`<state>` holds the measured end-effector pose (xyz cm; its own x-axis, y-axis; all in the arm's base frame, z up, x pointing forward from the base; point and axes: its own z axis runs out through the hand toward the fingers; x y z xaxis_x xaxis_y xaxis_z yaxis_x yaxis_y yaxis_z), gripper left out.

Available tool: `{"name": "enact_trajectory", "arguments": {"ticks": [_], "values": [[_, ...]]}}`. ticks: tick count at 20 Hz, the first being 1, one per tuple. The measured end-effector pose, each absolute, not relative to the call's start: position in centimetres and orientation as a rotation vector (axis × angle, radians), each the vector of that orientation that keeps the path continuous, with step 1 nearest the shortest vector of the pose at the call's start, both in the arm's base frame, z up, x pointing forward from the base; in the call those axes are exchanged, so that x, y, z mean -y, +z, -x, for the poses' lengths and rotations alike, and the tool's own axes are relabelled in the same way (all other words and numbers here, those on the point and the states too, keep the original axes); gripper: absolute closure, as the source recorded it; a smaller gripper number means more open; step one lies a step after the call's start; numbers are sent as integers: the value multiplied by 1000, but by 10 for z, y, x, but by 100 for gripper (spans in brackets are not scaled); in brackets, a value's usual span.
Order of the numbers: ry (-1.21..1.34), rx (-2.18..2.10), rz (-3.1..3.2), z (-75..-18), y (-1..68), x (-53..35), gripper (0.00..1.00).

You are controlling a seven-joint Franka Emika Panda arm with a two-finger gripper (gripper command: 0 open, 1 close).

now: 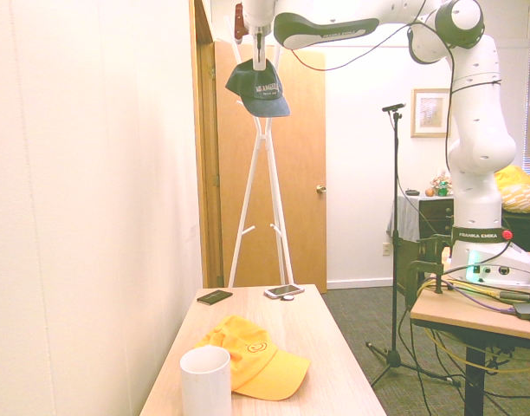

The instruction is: Hang the cap

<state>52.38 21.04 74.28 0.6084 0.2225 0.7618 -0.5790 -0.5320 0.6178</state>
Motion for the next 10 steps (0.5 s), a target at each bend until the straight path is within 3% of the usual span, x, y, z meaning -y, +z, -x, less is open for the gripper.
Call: {"name": "enact_trajectory", "arguments": {"ticks": [10], "values": [[1027, 386, -1873, -518, 769, -139, 100]]}}
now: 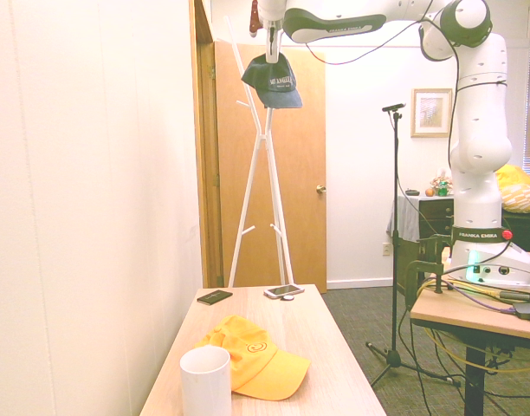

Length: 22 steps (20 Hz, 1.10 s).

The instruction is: Hang the cap

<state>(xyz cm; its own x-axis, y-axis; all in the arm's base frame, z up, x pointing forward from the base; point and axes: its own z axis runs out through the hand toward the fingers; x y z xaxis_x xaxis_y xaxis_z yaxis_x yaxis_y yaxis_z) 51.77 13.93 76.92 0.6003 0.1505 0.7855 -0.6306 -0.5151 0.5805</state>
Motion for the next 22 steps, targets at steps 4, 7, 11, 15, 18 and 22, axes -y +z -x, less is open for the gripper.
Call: {"name": "enact_trajectory", "arguments": {"ticks": [4, 7, 11, 15, 18, 22], "values": [[1002, 396, -1911, -520, 743, -118, 100], [990, 406, -1955, -527, 711, -114, 100], [990, 418, -1996, -533, 676, -115, 0], [1001, 429, -2023, -534, 657, -117, 0], [1002, 434, -2025, -531, 651, -114, 0], [1002, 438, -2024, -528, 649, -108, 0]]}}
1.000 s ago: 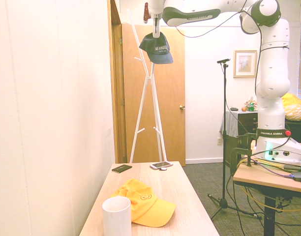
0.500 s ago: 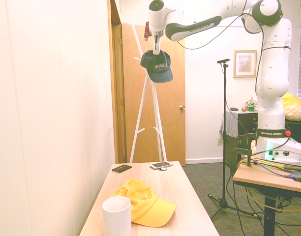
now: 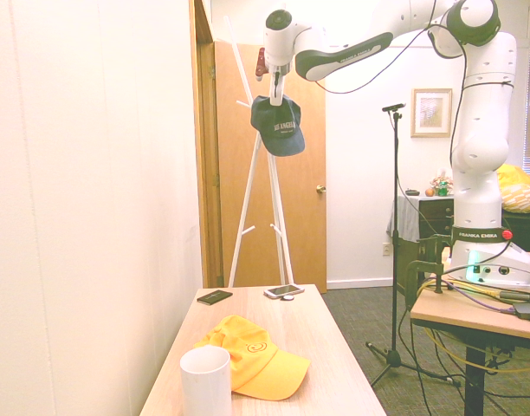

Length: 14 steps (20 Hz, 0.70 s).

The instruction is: Hang the cap

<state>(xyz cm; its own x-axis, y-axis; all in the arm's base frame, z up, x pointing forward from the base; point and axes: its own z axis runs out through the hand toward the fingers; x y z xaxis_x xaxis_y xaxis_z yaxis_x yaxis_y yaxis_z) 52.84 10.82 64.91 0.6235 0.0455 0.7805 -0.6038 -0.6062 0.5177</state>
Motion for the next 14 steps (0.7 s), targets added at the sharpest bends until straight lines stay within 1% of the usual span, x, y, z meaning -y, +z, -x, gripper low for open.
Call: {"name": "enact_trajectory", "arguments": {"ticks": [14], "values": [[1015, 434, -2030, -521, 650, -102, 0]]}}
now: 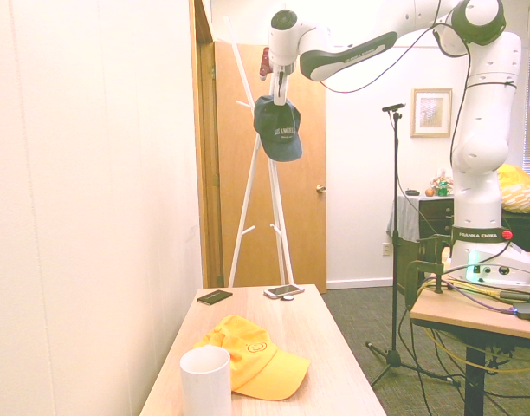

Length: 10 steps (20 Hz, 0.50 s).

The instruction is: Hang the cap

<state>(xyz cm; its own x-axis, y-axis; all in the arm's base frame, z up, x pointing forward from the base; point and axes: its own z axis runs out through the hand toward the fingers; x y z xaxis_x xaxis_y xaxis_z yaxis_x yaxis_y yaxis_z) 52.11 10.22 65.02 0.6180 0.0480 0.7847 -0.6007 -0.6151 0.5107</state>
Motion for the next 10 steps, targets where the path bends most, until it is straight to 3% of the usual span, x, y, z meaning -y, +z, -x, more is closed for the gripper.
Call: {"name": "enact_trajectory", "arguments": {"ticks": [10], "values": [[1026, 428, -2038, -522, 647, -104, 0]]}}
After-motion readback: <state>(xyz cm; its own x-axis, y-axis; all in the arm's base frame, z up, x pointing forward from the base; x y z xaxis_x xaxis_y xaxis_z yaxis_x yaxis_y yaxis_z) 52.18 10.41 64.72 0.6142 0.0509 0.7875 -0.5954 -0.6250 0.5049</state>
